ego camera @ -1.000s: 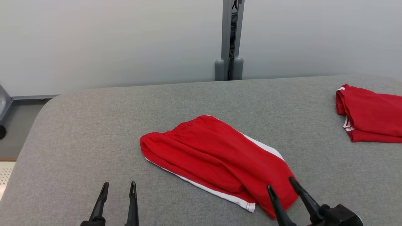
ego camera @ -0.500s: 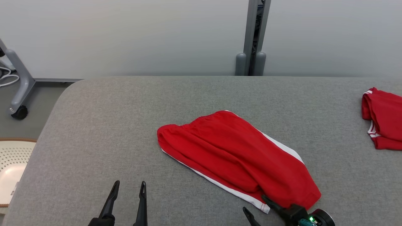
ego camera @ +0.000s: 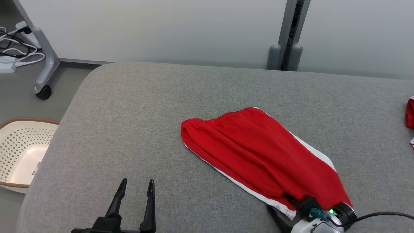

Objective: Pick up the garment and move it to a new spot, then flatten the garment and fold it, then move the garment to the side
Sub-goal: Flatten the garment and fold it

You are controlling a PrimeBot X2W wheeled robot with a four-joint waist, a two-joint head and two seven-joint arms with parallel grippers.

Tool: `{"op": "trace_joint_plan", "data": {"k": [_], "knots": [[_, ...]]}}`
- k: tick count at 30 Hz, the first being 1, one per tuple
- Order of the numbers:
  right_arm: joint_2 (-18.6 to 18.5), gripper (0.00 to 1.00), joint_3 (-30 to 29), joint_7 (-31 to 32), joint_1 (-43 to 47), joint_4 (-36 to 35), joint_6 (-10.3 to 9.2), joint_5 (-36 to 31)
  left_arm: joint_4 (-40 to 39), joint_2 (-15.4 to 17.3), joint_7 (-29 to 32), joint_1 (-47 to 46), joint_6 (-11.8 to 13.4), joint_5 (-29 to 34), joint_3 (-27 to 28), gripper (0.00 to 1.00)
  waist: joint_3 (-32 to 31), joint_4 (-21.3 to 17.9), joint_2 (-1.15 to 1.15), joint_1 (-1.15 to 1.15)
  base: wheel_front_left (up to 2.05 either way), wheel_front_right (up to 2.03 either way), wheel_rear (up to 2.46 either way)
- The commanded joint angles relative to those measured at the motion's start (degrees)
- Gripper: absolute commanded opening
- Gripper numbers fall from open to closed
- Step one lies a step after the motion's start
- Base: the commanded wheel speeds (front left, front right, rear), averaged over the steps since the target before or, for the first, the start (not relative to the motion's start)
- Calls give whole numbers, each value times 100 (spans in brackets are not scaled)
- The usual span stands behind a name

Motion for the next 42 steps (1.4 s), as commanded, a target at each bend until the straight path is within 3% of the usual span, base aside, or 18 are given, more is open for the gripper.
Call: {"op": "trace_joint_plan", "data": {"k": [1, 2, 4, 13, 24, 30, 36, 42], "knots": [[-98, 80, 33, 59, -10, 162, -4, -78, 4, 16, -19, -65, -17, -18, -3, 100, 38, 36, -1, 0, 0, 0, 0], [-100, 47, 61, 66, -46, 217, -5, -111, 6, 16, -19, -87, -13, -17, -8, 100, 52, 49, -1, 0, 0, 0, 0], [-109, 0, 61, 68, -93, 278, -5, -176, 5, 16, -19, -134, -3, -38, -19, 100, 78, 67, -1, 0, 0, 0, 0], [-32, 0, 202, 34, -156, -323, -3, -366, 31, 16, -20, -153, -57, 25, 7, 100, 46, 72, -1, 0, 0, 0, 0], [39, 0, 1318, 29, 14, -2024, -3, -72, 137, 15, -20, -33, -211, 209, 117, 100, -229, -103, -1, 0, 0, 0, 0], [-42, 0, 1543, 29, -44, -2813, -3, 178, 139, 15, -20, -10, -257, 247, 145, 100, -316, -144, -1, 0, 0, 0, 0], [-246, 0, 811, 292, 170, -3360, -3, 595, 101, 15, -20, 81, -290, 269, 160, 100, -375, -212, -1, 0, 0, 0, 0], [-788, 0, -285, 754, 479, -3386, -3, 444, 61, 16, -20, 63, -311, 264, 121, 100, -305, -322, -1, 0, 0, 0, 0]]}}
